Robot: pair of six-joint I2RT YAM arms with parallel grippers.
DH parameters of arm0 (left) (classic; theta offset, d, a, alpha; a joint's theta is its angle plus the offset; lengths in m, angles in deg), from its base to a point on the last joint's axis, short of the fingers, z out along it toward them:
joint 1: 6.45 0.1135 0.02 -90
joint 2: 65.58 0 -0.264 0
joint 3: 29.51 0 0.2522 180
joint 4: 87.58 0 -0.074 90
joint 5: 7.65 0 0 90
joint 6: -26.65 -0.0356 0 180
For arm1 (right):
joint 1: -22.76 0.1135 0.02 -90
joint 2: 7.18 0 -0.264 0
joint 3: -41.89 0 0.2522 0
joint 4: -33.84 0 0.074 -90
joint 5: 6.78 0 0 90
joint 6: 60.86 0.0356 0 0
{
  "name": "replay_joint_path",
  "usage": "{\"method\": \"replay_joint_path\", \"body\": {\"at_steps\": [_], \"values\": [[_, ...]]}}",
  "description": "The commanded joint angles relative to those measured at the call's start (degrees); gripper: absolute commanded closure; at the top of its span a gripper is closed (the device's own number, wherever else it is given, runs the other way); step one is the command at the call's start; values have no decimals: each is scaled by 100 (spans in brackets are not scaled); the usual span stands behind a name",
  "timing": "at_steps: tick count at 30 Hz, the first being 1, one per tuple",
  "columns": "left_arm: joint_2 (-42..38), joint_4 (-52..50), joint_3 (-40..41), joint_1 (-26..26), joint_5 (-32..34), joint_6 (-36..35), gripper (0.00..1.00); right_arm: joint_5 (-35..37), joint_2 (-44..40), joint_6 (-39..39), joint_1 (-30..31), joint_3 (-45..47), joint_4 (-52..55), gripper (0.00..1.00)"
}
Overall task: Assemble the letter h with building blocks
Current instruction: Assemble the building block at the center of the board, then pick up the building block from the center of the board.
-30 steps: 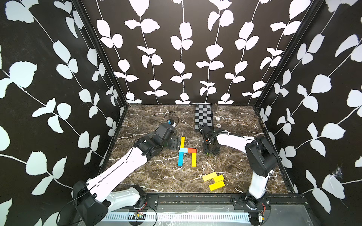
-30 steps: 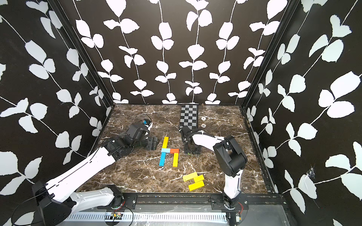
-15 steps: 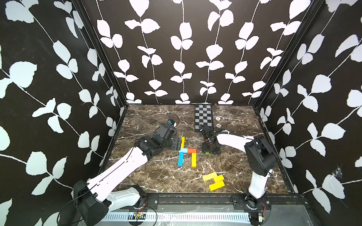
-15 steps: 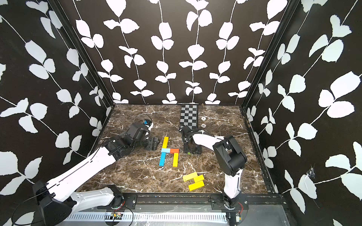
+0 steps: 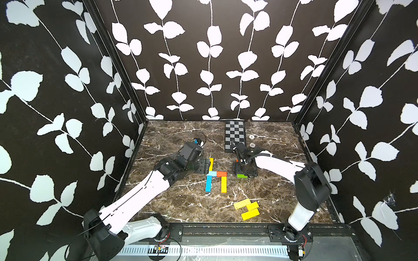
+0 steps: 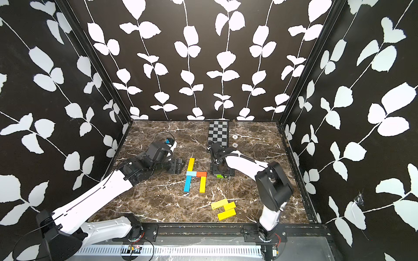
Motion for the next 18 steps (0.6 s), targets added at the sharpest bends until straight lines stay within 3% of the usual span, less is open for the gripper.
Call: {"method": "replay_joint_path", "body": {"at_steps": [1,6,9,12,18], "values": [[-169,-128,-185,31,32,19,17,117,-775,-150,162,324,491,11],[-186,-130,-172,32,114,-11,16,108,-1763,-239,406,1123,1106,15],[-181,-97,-140,32,162,-4,16,-164,-2209,-210,668,1696,1100,9],[-132,-63,-151,33,174,25,16,-335,-2303,-82,911,2091,979,6],[-98,-79,-153,33,142,62,16,-484,-2167,-43,1115,2529,691,9]]}}
